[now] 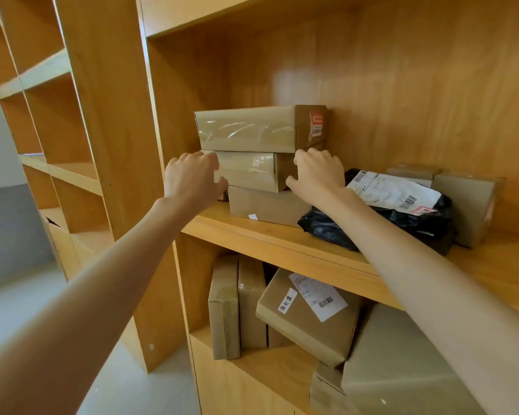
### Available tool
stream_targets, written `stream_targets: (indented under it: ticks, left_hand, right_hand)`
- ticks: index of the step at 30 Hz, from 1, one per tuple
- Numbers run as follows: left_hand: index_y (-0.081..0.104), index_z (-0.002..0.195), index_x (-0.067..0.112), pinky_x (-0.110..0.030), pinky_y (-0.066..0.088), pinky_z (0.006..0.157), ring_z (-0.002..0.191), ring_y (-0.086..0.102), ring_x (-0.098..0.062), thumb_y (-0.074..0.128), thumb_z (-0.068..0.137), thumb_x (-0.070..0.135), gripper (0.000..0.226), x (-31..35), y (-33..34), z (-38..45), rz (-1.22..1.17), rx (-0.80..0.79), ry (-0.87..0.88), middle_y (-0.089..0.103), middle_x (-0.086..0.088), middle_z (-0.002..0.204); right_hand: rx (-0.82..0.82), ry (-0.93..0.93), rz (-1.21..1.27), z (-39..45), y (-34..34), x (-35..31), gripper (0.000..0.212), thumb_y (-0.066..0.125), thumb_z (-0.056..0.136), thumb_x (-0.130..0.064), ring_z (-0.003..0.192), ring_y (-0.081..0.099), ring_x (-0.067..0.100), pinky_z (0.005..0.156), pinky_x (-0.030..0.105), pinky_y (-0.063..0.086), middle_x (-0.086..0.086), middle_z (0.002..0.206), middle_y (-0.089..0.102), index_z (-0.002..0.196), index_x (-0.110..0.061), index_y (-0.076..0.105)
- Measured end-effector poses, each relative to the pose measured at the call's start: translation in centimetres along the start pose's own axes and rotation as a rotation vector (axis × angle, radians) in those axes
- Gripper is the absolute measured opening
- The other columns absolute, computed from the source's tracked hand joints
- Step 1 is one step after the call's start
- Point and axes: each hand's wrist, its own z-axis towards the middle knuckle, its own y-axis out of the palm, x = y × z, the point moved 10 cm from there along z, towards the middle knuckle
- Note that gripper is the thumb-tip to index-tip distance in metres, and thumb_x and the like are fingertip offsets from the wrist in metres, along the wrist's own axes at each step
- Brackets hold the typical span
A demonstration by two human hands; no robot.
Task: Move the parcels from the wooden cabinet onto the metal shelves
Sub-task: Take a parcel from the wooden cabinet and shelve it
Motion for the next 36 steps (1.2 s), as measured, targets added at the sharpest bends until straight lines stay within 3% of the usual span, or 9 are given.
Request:
stream_targets:
  ticks: [5, 12, 16, 19, 22, 26, 29, 32, 36]
  left_hand:
    - [0.063, 0.115, 0.014, -0.035, 0.047, 0.078, 0.099, 0.062, -0.024, 0.058, 0.091, 0.037, 0.033, -2.2, 2.1, 4.6, -0.107, 0.048, 0.086, 0.068, -0.005, 0.108]
    - [0.061, 0.118, 0.014, -0.041, 0.046, 0.087, 0.106, 0.054, -0.029, 0.057, 0.091, 0.039, 0.037, -5.6, 2.1, 11.4, -0.383, 0.163, 0.107, 0.060, -0.009, 0.119]
    - [0.054, 0.127, 0.016, -0.042, 0.035, 0.101, 0.123, 0.041, -0.030, 0.052, 0.091, 0.045, 0.046, -7.7, 3.8, 14.9, -0.556, 0.075, 0.009, 0.049, -0.010, 0.133]
    - [0.049, 0.131, 0.014, -0.045, 0.034, 0.102, 0.125, 0.039, -0.034, 0.049, 0.091, 0.048, 0.052, -8.4, 6.5, 16.7, -0.635, -0.076, -0.057, 0.046, -0.013, 0.134]
    - [0.047, 0.132, 0.013, -0.045, 0.043, 0.098, 0.115, 0.049, -0.031, 0.048, 0.090, 0.051, 0.057, -9.4, 9.1, 18.0, -0.809, -0.197, -0.178, 0.052, -0.010, 0.126]
    - [0.042, 0.137, 0.012, -0.039, 0.050, 0.089, 0.097, 0.057, -0.025, 0.054, 0.089, 0.048, 0.061, -9.9, 12.2, 18.6, -1.184, -0.450, -0.432, 0.056, -0.006, 0.118]
    - [0.044, 0.127, 0.016, -0.043, 0.051, 0.083, 0.092, 0.056, -0.027, 0.064, 0.082, 0.040, 0.055, -9.3, 13.9, 18.1, -1.311, -0.630, -0.537, 0.055, -0.008, 0.112]
    - [0.042, 0.114, 0.018, -0.047, 0.049, 0.076, 0.090, 0.053, -0.029, 0.065, 0.081, 0.036, 0.044, -8.8, 15.1, 17.6, -1.332, -0.729, -0.564, 0.051, -0.009, 0.098]
    - [0.041, 0.111, 0.017, -0.042, 0.043, 0.059, 0.081, 0.051, -0.026, 0.063, 0.084, 0.037, 0.041, -8.6, 14.9, 17.0, -1.335, -0.761, -0.554, 0.050, -0.009, 0.093]
  right_hand:
    - [0.118, 0.063, -0.013, 2.6, 0.7, -1.0, 0.034, 0.054, 0.095, -0.032, 0.110, 0.055, 0.027, 0.086, 0.037, 0.042, 0.008, 0.119, 0.060, 0.121, -0.010, 0.057]
    - [0.440, 0.289, 0.104, 4.7, -3.0, -1.4, 0.031, 0.051, 0.093, -0.045, 0.088, 0.061, 0.021, 0.070, 0.032, 0.046, 0.001, 0.095, 0.065, 0.099, -0.015, 0.060]
    - [0.522, 0.434, 0.179, 6.1, -4.3, -0.8, 0.037, 0.050, 0.093, -0.048, 0.084, 0.055, 0.019, 0.067, 0.031, 0.041, -0.001, 0.095, 0.056, 0.105, -0.014, 0.051]
    - [0.512, 0.573, 0.290, 7.0, -3.7, 0.4, 0.042, 0.051, 0.090, -0.052, 0.100, 0.052, 0.021, 0.081, 0.035, 0.044, 0.000, 0.109, 0.052, 0.113, -0.016, 0.047]
    - [0.456, 0.730, 0.476, 7.8, -2.1, 1.6, 0.050, 0.052, 0.088, -0.054, 0.114, 0.049, 0.022, 0.093, 0.038, 0.042, 0.002, 0.125, 0.050, 0.123, -0.019, 0.047]
    - [0.254, 0.876, 0.812, 9.0, 0.5, 2.1, 0.056, 0.049, 0.091, -0.054, 0.129, 0.043, 0.026, 0.094, 0.036, 0.036, 0.005, 0.145, 0.043, 0.134, -0.020, 0.044]
    - [0.114, 0.945, 0.896, 9.4, 1.7, 2.4, 0.068, 0.045, 0.093, -0.054, 0.137, 0.033, 0.030, 0.109, 0.047, 0.029, 0.008, 0.153, 0.031, 0.148, -0.018, 0.029]
    - [0.076, 1.024, 0.921, 9.3, 2.3, 2.9, 0.062, 0.044, 0.091, -0.053, 0.131, 0.038, 0.035, 0.108, 0.058, 0.029, 0.011, 0.147, 0.037, 0.142, -0.019, 0.034]
    - [0.069, 1.065, 0.984, 9.1, 3.1, 3.1, 0.028, 0.047, 0.091, -0.043, 0.092, 0.051, 0.026, 0.093, 0.045, 0.039, 0.008, 0.102, 0.052, 0.092, -0.015, 0.046]
